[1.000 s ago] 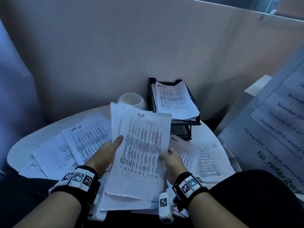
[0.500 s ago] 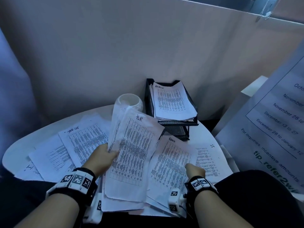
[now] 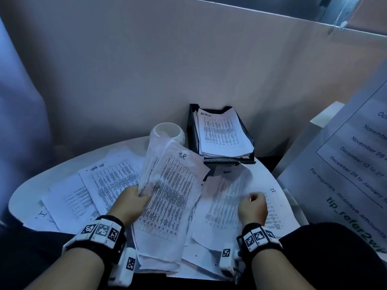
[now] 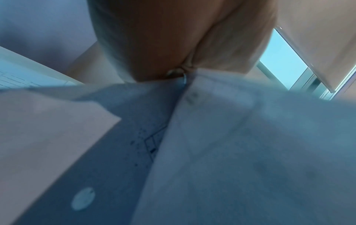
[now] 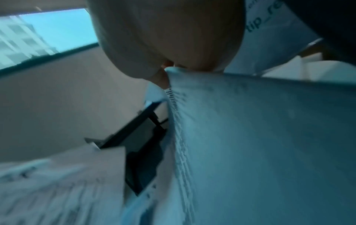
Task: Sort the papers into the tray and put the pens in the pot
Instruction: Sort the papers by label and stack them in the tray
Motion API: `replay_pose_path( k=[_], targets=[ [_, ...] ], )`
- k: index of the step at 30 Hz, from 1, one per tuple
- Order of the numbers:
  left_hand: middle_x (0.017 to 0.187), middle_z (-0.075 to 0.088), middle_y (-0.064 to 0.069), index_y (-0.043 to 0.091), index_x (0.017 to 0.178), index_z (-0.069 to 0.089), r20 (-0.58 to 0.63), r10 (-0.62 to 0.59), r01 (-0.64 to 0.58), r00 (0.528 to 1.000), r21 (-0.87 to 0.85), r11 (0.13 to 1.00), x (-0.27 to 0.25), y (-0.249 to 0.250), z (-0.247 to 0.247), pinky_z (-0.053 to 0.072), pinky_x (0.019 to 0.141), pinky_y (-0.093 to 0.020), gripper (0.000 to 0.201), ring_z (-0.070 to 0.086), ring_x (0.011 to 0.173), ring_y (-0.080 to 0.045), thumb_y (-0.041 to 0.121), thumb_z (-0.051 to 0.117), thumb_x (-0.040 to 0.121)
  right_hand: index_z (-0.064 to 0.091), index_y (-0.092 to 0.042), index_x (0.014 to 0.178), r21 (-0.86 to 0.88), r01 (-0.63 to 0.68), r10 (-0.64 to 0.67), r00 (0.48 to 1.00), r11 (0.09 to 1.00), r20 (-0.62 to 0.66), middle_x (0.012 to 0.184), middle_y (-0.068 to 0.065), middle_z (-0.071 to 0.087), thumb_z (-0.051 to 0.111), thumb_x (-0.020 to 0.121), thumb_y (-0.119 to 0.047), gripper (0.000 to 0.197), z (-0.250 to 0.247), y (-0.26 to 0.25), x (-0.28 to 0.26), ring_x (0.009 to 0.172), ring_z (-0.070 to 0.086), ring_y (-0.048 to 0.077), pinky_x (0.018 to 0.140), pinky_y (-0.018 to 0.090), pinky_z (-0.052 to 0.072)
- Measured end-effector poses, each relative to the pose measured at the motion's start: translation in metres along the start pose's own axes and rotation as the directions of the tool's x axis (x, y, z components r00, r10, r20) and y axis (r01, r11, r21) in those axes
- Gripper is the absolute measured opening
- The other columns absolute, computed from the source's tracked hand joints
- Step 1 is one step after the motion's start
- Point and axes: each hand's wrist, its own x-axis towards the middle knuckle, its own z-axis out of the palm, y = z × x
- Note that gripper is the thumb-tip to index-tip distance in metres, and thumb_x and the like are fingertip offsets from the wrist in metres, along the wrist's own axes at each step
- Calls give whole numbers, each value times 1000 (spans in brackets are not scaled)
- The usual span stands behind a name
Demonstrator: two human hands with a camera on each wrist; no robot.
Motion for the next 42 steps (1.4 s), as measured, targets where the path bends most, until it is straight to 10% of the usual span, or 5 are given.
replay_pose_path(
  k=[10,21,34,39,42],
  targets=[
    [60,46,2,15,80,63,-40,17,-14,999,77,997,4,-2,-2,34,58,-29,40,41,54,-18,45,52,104,57,-24,85,399,320,-315,946,859,-78,85,1,64,63,95,-12,17,-33,-75,-5,80,60,19,77,35,50],
    [84,72,-17,3,94,71,-27,60,-61,998,-29,998,0,7,-5,46,64,-33,25,62,69,-24,26,63,101,60,-13,95,805,-101,-229,931,585,283,91,17,71,61,101,-7,8,-40,-98,-32,76,71,25,70,39,61],
    [78,80,-3,3,96,74,82,216,-179,973,-327,928,-26,42,-3,61,71,-24,25,76,87,-28,-4,51,101,57,-11,127,410,-307,5,805,859,594,126,16,68,64,96,-13,32,23,-33,-44,117,65,33,107,56,48],
    [96,78,13,28,106,69,174,311,-270,934,-224,937,-28,38,-1,51,87,-21,55,71,99,4,77,48,90,65,-12,114,382,-177,-119,762,907,637,115,22,70,56,99,-2,20,23,-47,-64,110,67,39,100,60,53],
    [71,74,12,26,87,68,66,340,-344,938,46,938,-22,31,-2,55,70,-28,30,69,70,4,55,73,86,65,-21,113,491,42,-335,781,870,527,107,7,75,58,100,-7,20,20,-58,-76,102,72,28,89,52,61]
  ],
)
